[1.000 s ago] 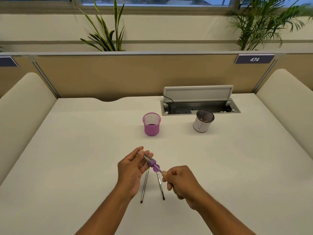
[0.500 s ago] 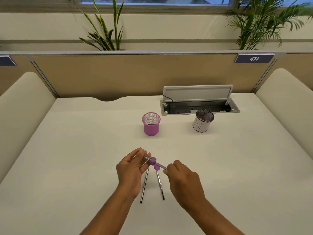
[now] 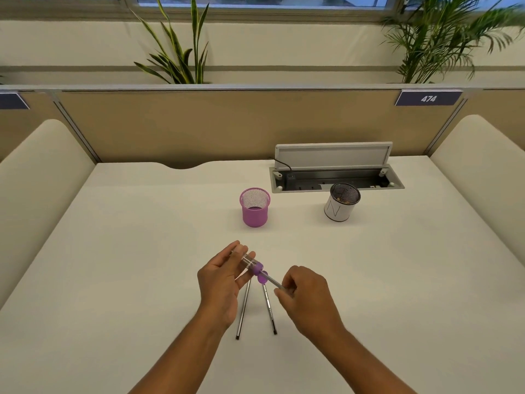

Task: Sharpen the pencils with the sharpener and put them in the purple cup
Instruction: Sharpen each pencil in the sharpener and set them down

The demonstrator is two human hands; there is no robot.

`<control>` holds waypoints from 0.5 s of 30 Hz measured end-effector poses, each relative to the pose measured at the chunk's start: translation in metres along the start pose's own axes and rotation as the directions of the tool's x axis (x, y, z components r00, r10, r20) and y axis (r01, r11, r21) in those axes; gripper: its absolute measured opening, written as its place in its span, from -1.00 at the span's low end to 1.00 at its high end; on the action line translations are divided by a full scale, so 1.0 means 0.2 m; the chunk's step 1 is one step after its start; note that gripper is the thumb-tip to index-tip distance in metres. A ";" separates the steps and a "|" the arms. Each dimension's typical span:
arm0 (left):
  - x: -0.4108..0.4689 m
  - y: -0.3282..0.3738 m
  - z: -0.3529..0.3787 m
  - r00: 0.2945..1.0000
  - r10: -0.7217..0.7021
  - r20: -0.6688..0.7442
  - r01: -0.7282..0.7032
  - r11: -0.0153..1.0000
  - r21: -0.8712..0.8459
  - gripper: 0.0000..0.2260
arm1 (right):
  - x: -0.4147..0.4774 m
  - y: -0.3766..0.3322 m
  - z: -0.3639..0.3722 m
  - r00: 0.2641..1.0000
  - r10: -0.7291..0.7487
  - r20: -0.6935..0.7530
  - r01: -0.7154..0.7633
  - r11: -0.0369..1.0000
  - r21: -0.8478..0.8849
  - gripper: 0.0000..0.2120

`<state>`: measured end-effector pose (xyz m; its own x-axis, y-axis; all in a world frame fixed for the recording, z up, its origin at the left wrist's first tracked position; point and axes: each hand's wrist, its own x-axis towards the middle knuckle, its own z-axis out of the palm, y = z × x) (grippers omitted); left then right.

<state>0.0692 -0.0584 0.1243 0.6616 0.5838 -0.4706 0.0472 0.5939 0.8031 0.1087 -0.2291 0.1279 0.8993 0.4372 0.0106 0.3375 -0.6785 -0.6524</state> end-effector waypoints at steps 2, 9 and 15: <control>0.00 -0.01 0.00 1.000 -0.004 -0.017 0.004 1.000 -0.001 -0.80 | -0.02 0.03 0.02 0.982 -0.179 -0.059 0.162 0.964 -0.213 -0.73; 0.00 0.01 0.00 1.000 -0.004 0.001 0.004 1.000 -0.010 -0.76 | -0.03 0.04 0.05 0.977 -0.188 -0.102 0.161 0.960 -0.229 -0.72; 0.01 0.05 0.00 0.993 -0.016 0.115 0.014 1.000 0.019 -0.66 | 0.03 0.00 -0.09 0.805 0.265 0.530 -0.564 0.619 0.547 -0.63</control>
<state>0.0714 -0.0518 0.1318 0.7424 0.5069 -0.4380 0.0704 0.5913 0.8034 0.1190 -0.2361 0.1420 0.6661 0.4854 -0.5663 -0.4501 -0.3438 -0.8241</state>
